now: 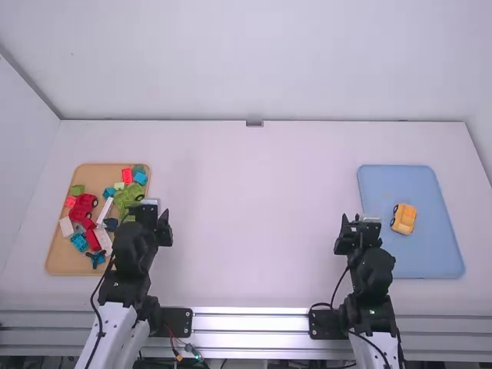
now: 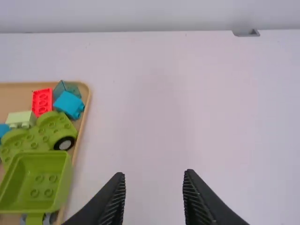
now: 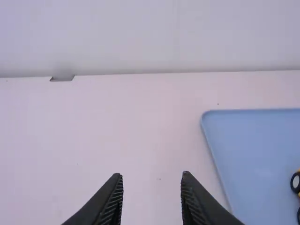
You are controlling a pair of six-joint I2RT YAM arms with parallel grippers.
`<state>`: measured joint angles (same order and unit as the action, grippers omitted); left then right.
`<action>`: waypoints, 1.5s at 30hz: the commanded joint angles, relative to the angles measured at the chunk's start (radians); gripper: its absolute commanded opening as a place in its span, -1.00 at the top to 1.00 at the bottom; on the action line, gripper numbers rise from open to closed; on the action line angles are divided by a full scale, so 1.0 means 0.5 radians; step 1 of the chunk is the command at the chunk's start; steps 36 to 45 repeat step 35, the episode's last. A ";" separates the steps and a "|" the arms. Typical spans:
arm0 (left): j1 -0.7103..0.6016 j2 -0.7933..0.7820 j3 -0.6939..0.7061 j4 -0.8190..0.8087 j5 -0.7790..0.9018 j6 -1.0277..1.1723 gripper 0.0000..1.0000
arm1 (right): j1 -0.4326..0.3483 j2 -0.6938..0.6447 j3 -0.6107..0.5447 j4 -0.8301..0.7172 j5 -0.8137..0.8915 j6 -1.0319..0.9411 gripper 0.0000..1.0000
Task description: Assemble lego blocks to make yellow taxi
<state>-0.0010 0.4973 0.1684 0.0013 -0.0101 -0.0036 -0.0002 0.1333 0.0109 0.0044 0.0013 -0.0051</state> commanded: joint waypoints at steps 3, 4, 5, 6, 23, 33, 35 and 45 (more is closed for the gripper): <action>0.002 -0.186 -0.180 -0.003 0.020 0.007 0.52 | 0.000 -0.169 -0.022 -0.009 -0.003 0.010 0.52; 0.002 -0.229 -0.223 -0.003 0.020 0.007 0.57 | 0.000 -0.205 -0.022 -0.009 -0.003 0.010 0.55; 0.002 -0.270 -0.264 -0.003 0.020 0.007 0.61 | 0.000 -0.239 -0.022 -0.009 -0.003 0.010 0.59; 0.002 -0.311 -0.305 -0.003 0.020 0.007 0.65 | 0.000 -0.267 -0.022 -0.009 -0.003 0.010 0.62; 0.002 -0.811 -0.337 -0.003 0.020 0.007 1.00 | 0.000 -0.267 -0.022 -0.009 -0.003 0.010 1.00; 0.002 -0.995 -0.337 -0.003 0.020 0.007 1.00 | 0.000 -0.267 -0.022 -0.009 -0.003 0.010 1.00; 0.002 -0.995 -0.337 -0.003 0.020 0.007 1.00 | 0.000 -0.267 -0.022 -0.009 -0.003 0.010 1.00; 0.002 -0.995 -0.337 -0.003 0.020 0.007 1.00 | 0.000 -0.267 -0.022 -0.009 -0.003 0.010 1.00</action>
